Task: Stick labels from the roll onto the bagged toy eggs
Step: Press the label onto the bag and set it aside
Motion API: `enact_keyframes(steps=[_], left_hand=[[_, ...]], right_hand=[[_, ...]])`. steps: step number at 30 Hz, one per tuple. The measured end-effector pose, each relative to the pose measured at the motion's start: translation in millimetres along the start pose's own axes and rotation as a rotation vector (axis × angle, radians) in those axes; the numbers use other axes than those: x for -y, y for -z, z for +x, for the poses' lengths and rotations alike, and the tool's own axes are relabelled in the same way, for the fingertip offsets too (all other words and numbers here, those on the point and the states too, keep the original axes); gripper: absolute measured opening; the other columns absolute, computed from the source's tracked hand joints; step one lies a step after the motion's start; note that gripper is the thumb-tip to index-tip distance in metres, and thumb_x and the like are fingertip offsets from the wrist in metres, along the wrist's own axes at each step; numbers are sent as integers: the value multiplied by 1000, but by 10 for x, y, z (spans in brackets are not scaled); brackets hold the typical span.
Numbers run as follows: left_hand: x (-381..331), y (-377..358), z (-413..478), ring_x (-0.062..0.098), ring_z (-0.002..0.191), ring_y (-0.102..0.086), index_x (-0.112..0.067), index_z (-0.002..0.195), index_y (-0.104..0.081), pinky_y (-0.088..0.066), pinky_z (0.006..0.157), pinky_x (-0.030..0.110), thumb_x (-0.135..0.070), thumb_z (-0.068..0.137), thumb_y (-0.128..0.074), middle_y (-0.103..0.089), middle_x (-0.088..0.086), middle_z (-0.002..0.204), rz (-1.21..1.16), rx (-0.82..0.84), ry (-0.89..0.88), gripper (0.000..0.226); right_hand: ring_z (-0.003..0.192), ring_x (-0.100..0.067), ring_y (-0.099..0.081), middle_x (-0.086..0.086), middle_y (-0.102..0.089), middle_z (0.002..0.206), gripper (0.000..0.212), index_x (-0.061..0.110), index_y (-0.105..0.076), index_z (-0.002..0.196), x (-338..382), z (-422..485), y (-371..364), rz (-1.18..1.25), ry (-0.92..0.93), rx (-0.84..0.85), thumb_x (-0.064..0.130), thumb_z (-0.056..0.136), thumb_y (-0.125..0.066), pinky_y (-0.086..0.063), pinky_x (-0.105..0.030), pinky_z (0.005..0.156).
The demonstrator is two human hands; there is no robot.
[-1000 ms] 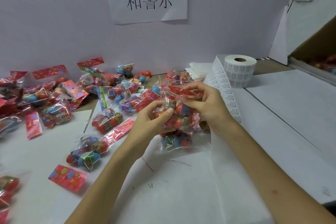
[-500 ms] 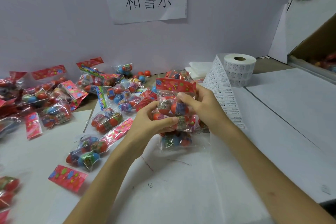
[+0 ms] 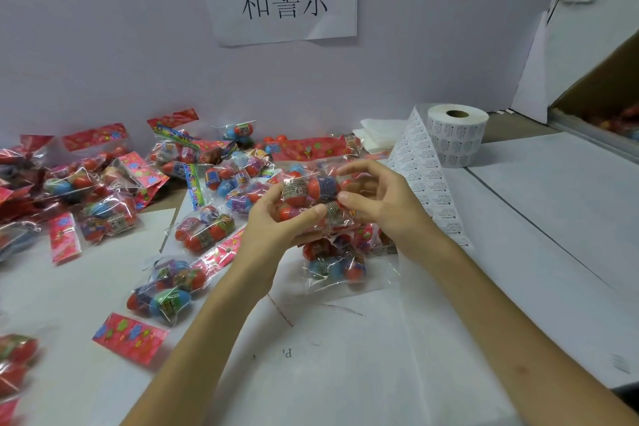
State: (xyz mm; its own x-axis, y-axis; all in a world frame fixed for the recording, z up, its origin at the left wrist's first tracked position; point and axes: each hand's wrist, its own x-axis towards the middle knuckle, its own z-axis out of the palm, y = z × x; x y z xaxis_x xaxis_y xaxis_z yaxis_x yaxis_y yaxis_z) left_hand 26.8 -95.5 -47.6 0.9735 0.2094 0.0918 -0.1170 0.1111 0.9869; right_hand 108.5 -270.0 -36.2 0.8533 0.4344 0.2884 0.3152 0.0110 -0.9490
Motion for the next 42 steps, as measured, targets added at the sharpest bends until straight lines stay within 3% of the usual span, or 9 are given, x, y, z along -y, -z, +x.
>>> enact_keyframes(steps=[7, 12, 14, 18, 22, 26, 31, 37, 42], left_hand=[[15, 20, 23, 29, 102, -76, -16, 130, -60, -62, 90, 40, -17, 64, -96, -78, 8, 111, 60, 41, 50, 75], [-5, -2, 12, 30, 95, -78, -13, 128, -63, -64, 78, 33, -21, 58, -92, -79, 8, 107, 52, 36, 63, 77], [-8, -11, 2, 28, 92, -78, -15, 123, -65, -64, 74, 32, -22, 55, -95, -79, 6, 104, 72, 23, 66, 75], [19, 2, 10, 26, 88, -78, -14, 114, -67, -64, 72, 30, -3, 67, -92, -80, 6, 98, 101, 3, 76, 55], [55, -11, 26, 24, 84, -78, -12, 107, -70, -64, 69, 31, 9, 69, -86, -80, 5, 92, 182, 25, 70, 46], [50, -31, 4, 18, 79, -77, -15, 105, -73, -59, 64, 22, -2, 68, -90, -80, 3, 92, 191, 64, 61, 43], [24, -53, -27, 17, 83, -78, -20, 103, -74, -60, 66, 23, -25, 56, -91, -81, 0, 94, 200, 82, 60, 50], [0, -56, -37, 21, 91, -78, -19, 111, -73, -62, 74, 28, -25, 64, -96, -80, 3, 101, 217, 134, 90, 53], [-45, -83, -76, 14, 90, -77, -20, 112, -75, -62, 73, 27, -48, 78, -79, -80, 0, 105, 169, 128, 111, 44]], right_hand=[[80, -13, -69, 3, -68, 78, 40, 15, -66, 114, -2, -5, 19, 14, 34, 44, -11, 85, -71, -61, -34, 76], [76, -12, -64, 2, -64, 75, 45, 10, -65, 118, 16, -13, 30, 61, 5, 74, -18, 83, -65, -57, -27, 72], [79, -15, -62, 0, -61, 80, 45, 13, -65, 120, 39, -21, 12, 59, -16, 100, -13, 83, -66, -56, -32, 77], [96, -21, -67, -6, -66, 96, 39, 18, -67, 118, 77, -51, -28, 28, -15, 105, 31, 81, -71, -54, -29, 84], [100, -17, -70, -7, -74, 106, 32, 7, -66, 117, 82, -45, -69, 76, 36, 57, 18, 88, -75, -58, -28, 78], [96, -26, -70, -11, -74, 100, 24, 20, -72, 107, 53, -38, -44, 63, 63, 0, 5, 88, -75, -59, -44, 93], [92, -13, -72, 5, -76, 94, 33, 26, -70, 101, 82, -36, -24, 70, 60, -3, -1, 84, -78, -59, -25, 78], [87, -11, -72, 6, -74, 94, 34, 25, -69, 98, 96, -29, -11, 14, 61, -31, -4, 82, -78, -61, -28, 76], [88, -15, -74, 3, -76, 90, 35, 24, -68, 100, 75, -20, 2, -19, 74, -49, -3, 81, -79, -62, -29, 78]])
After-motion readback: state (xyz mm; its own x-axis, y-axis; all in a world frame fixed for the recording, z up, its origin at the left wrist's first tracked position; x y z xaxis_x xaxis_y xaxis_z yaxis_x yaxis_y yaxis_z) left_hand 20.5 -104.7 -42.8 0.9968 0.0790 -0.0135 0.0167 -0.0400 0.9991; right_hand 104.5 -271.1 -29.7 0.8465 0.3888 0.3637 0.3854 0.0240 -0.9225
